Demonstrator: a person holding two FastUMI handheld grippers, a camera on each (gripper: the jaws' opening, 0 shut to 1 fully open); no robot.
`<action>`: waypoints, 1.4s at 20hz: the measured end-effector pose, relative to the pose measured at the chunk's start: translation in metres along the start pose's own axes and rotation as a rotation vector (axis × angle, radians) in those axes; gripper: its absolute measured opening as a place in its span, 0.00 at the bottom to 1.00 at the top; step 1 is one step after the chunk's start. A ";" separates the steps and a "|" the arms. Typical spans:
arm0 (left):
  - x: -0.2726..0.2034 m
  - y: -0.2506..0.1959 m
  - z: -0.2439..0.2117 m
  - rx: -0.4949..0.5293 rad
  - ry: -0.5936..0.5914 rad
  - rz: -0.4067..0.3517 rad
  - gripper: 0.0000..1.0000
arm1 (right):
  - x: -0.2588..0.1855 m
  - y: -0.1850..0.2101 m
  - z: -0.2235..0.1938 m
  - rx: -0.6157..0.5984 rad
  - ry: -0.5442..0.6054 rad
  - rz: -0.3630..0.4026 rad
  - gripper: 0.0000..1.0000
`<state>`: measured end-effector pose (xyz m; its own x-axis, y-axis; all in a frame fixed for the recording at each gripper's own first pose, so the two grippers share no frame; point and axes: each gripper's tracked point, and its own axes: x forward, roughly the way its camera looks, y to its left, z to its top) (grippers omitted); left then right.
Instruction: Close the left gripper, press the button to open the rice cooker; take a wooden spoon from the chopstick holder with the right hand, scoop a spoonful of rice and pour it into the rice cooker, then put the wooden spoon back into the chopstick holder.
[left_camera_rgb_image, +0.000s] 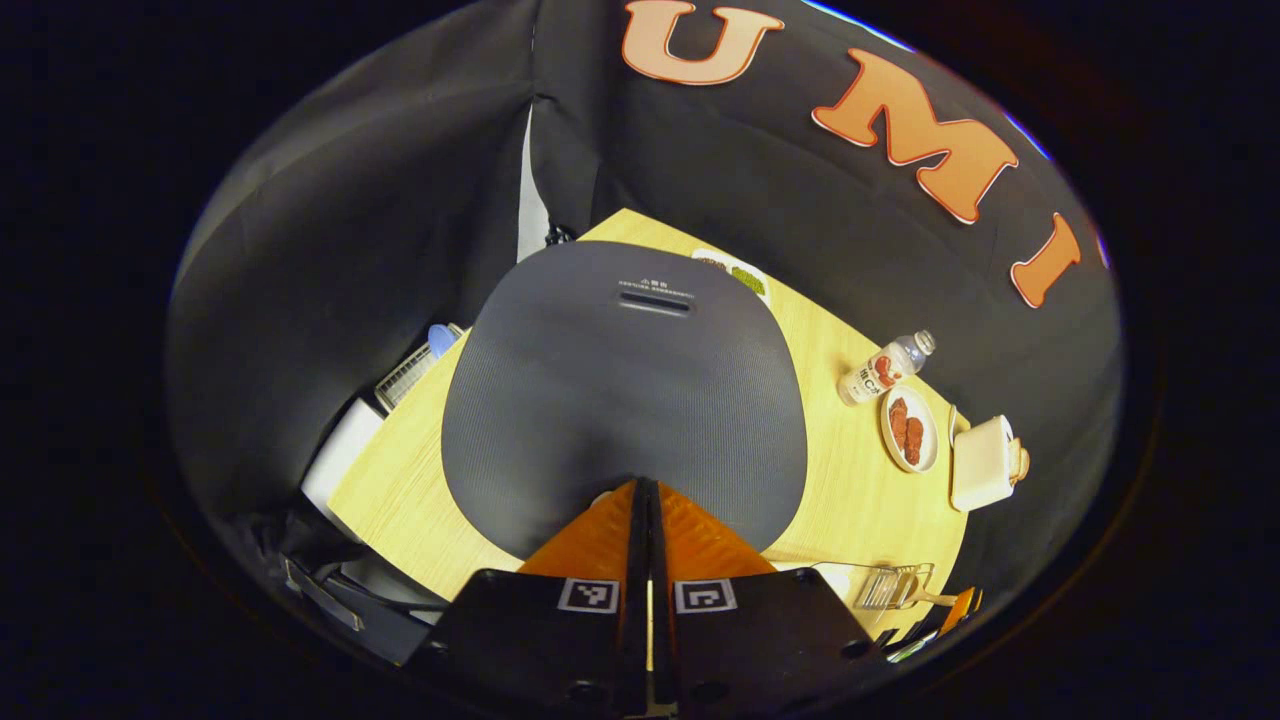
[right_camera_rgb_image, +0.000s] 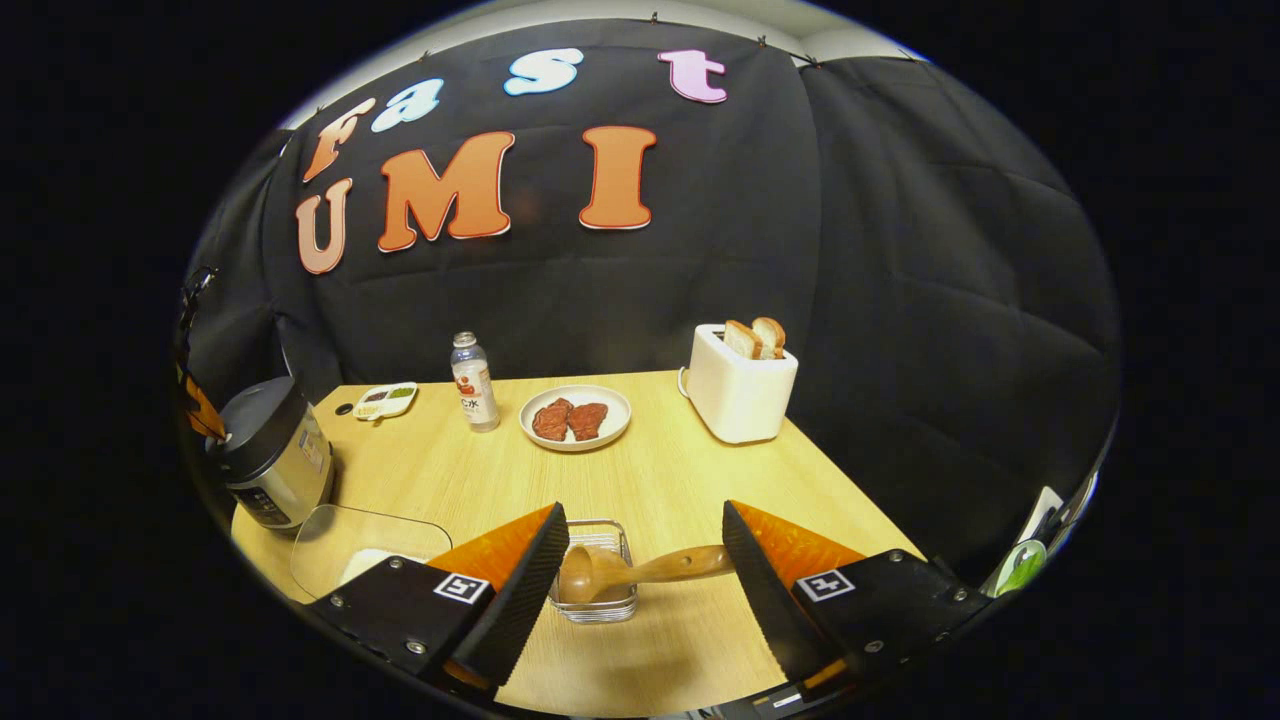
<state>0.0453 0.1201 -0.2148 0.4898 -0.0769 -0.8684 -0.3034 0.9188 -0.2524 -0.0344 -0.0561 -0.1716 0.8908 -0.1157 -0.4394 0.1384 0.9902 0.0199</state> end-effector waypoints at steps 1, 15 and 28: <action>-0.005 0.000 0.006 -0.001 -0.034 -0.004 0.07 | 0.002 -0.001 -0.004 -0.005 0.012 0.003 0.96; -0.151 -0.029 0.115 0.246 -0.769 0.131 0.06 | -0.006 -0.059 0.009 -0.028 -0.052 -0.073 0.94; -0.161 -0.028 0.034 0.246 -0.708 0.175 0.84 | 0.036 -0.008 -0.054 0.310 0.180 0.137 0.63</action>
<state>0.0030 0.1202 -0.0535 0.8829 0.2681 -0.3856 -0.2753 0.9606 0.0377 -0.0266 -0.0644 -0.2358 0.8235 0.0589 -0.5643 0.1725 0.9215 0.3480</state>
